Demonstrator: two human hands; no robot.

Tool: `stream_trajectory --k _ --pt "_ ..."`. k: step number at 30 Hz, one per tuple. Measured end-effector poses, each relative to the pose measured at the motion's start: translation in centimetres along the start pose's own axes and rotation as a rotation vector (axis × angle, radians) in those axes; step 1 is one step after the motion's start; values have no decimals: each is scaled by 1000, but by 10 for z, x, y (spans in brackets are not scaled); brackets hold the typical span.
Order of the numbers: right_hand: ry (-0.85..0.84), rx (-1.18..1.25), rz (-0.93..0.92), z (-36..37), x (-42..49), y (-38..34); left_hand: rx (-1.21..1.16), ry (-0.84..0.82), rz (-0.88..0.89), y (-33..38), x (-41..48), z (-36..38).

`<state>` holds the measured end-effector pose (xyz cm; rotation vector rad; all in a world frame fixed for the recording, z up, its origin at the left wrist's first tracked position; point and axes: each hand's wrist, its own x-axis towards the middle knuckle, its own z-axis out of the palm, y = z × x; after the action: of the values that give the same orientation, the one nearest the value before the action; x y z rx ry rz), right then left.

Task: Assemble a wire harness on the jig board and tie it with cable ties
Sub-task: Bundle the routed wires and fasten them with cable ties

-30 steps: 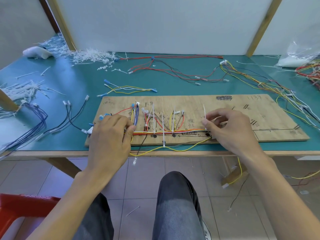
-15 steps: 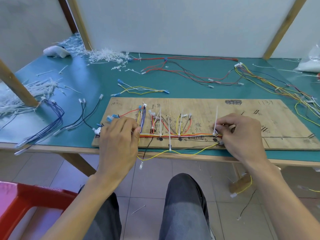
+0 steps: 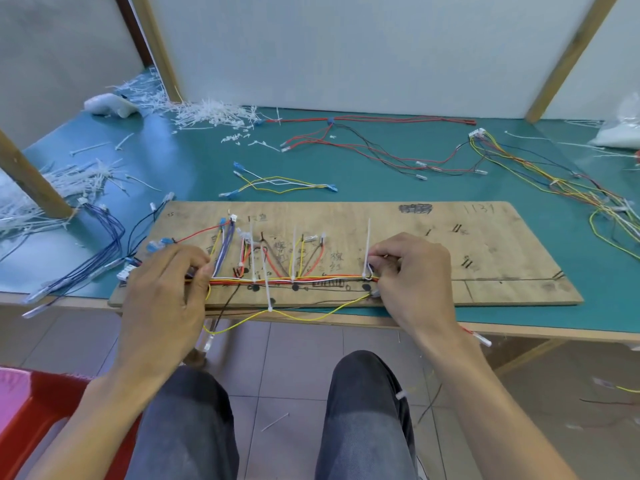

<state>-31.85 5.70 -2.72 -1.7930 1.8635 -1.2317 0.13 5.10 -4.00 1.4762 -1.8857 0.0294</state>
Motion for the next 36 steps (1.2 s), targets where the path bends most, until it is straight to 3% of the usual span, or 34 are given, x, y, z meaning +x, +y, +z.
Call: stream_trajectory --k 9,13,15,17,20,23,27,31,36 --pt "-49 -112 -37 8 -1 -20 30 -20 -75 -9 3 -10" --pt "-91 18 -48 -5 -1 -16 33 -54 -195 -3 9 -21" --pt "-100 4 -57 -18 -2 -9 3 -6 -146 10 18 -26" --pt "-165 -33 -52 -33 -6 0 -46 25 16 31 28 -28" --pt "-319 -98 -52 -51 -11 8 -98 -131 234 76 46 -18" --pt "-394 -96 -53 -60 -9 11 51 -408 397 118 61 7" --pt "-457 -42 -54 -66 -4 9 195 -690 392 138 80 30" --pt "-528 -35 -62 -74 1 13 64 -682 338 128 86 32" --pt "-578 103 11 -75 8 22 66 -649 346 131 92 41"
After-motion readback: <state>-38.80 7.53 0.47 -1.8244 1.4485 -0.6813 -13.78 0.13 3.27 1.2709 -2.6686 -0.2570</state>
